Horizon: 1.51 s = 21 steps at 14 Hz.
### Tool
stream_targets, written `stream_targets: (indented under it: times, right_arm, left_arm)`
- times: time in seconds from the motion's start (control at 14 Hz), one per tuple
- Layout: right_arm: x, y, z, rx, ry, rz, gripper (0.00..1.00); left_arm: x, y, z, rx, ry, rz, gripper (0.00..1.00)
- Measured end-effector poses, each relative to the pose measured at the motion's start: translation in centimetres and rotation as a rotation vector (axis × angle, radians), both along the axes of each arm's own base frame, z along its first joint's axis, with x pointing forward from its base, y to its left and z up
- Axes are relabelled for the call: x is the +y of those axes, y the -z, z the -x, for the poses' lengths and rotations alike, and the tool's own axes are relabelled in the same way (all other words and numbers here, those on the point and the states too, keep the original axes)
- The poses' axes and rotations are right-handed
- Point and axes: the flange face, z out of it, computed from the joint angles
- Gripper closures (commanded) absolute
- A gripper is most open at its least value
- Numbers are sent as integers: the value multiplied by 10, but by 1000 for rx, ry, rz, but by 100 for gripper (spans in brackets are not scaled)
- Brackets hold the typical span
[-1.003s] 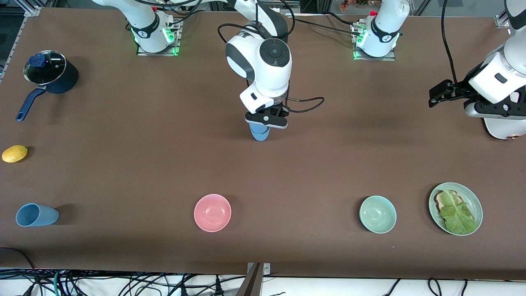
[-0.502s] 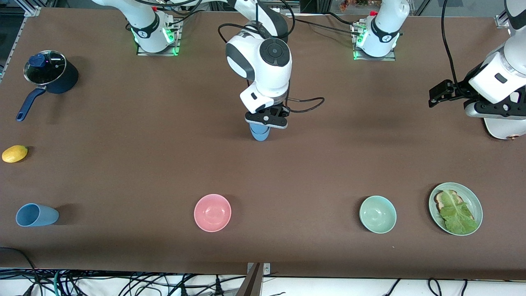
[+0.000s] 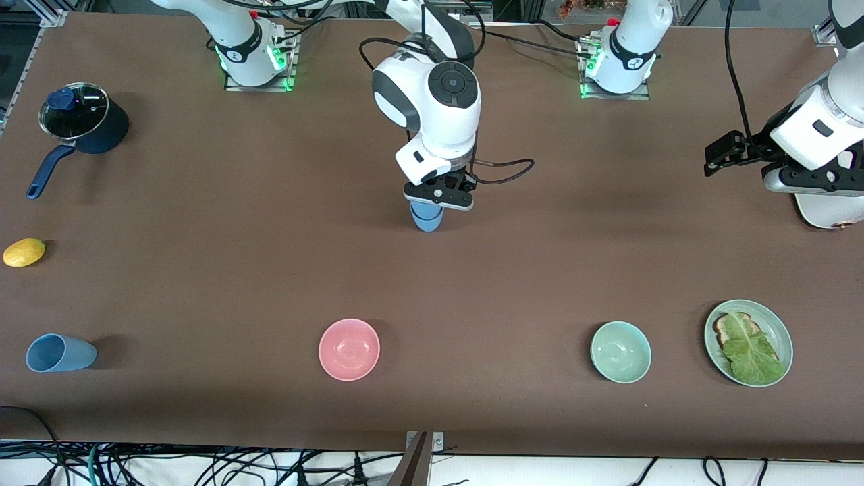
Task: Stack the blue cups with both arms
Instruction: 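Lower the held cup into the tissue cup with the right gripper, then open the right gripper and lift it off the stacked cups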
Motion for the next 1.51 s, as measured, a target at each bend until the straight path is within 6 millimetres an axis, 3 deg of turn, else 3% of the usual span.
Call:
stream_targets:
  times: [0.29,0.43,0.5,0.72,0.93,1.0,1.22,1.51]
  right_arm:
    - [0,9,0,9,2,10,99]
    - [0,12,0,12,3,14,74]
    - [0,12,0,12,3,15,48]
    - [-1,11,0,13,7,12,36]
    - [-4,2,-6,2,24,0,0]
    - [-9,-8,-12,-10,35,-10,0]
    - [-52,-61,-45,-40,69,-41,0]
    - [-160,-149,-79,-4,-2,-19,0]
  left_arm:
    - [0,0,0,0,0,0,0]
    - [0,0,0,0,0,0,0]
    - [0,0,0,0,0,0,0]
    - [0,0,0,0,0,0,0]
    - [0,0,0,0,0,0,0]
    - [0,0,0,0,0,0,0]
    - [0,0,0,0,-1,0,0]
    - [0,0,0,0,-1,0,0]
